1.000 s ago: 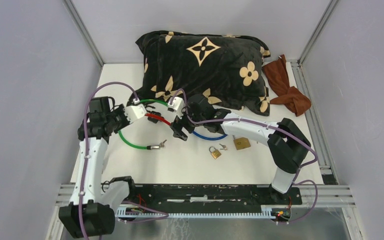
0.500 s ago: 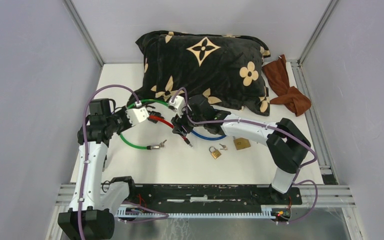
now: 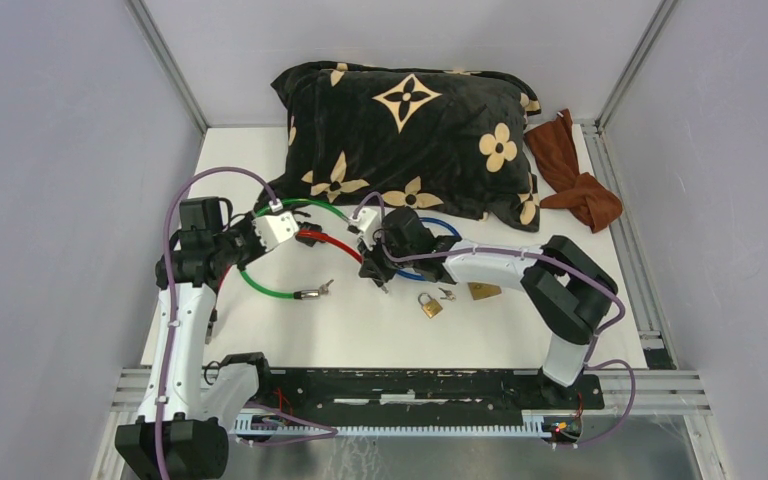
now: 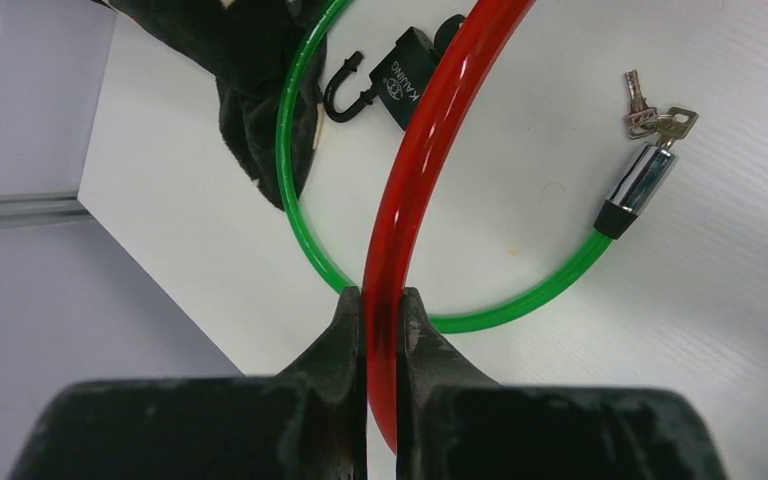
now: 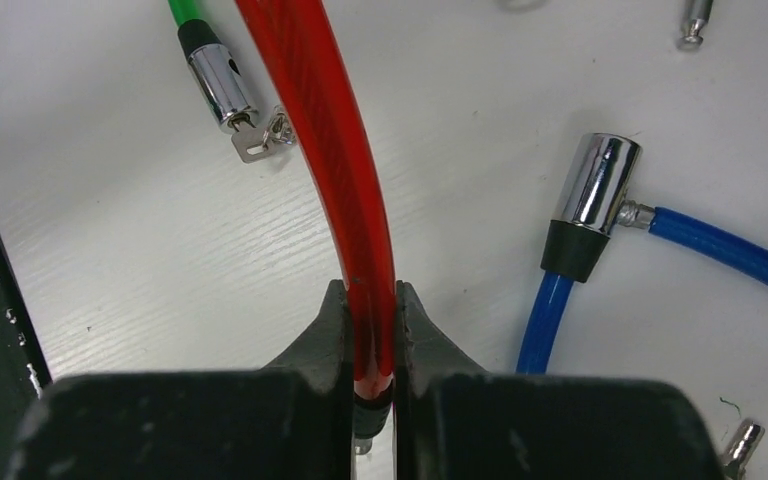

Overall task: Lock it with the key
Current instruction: Pick up the lock from the center of the board.

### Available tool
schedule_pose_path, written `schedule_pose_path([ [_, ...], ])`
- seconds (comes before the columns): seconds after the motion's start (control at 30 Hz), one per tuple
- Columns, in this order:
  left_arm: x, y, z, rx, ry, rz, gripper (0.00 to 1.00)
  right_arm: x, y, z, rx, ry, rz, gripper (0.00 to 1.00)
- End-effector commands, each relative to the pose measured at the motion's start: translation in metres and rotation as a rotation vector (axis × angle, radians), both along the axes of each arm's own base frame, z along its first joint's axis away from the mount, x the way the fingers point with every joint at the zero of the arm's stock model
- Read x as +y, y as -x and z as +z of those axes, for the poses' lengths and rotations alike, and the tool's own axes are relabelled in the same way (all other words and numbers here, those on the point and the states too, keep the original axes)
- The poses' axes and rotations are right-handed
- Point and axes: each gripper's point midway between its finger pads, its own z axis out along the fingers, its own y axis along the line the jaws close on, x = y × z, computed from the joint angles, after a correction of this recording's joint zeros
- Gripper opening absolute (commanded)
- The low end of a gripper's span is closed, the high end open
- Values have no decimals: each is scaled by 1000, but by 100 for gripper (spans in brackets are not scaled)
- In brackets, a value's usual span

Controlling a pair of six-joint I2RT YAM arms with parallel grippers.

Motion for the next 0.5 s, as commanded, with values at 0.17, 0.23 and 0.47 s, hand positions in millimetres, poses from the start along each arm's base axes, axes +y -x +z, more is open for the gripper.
schedule_pose_path([
  [0.17, -45, 11, 31, 73, 378, 56, 34, -23, -18, 111, -168, -263, -100, 0],
  [0.23, -57, 19, 38, 96, 452, 40, 49, -31, -16, 134, -223, -297, -93, 0],
  [0.47, -85, 44, 72, 131, 621, -28, 67, -73, -11, 207, -370, -405, -122, 0],
])
